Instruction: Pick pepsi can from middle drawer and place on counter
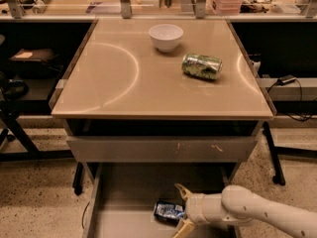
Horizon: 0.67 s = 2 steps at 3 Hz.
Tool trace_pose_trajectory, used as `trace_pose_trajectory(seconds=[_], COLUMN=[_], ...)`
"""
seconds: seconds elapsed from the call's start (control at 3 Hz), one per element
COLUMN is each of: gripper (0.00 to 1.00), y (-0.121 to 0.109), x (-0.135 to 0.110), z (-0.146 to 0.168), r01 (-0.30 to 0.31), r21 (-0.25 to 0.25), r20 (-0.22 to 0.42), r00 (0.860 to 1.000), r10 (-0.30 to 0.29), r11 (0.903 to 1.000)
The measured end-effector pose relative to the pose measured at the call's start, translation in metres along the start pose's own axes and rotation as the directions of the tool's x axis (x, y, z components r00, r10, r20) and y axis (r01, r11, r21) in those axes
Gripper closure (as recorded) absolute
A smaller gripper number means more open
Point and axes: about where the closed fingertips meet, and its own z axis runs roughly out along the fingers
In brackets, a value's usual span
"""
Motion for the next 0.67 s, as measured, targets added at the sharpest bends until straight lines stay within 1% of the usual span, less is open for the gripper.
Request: trace_pose_trajectory(seconds=[0.33, 0.67], gripper=[0.0, 0.0], y=[0.001, -0.003], x=[0.005, 0.017], z=[0.015, 0.02], r01=[0.019, 0.018], r21=[-0.003, 0.017], r20=[-0.008, -0.03], r00=[1.0, 0.999], r10=[-0.019, -0.017], r11=[0.9998, 0.9997])
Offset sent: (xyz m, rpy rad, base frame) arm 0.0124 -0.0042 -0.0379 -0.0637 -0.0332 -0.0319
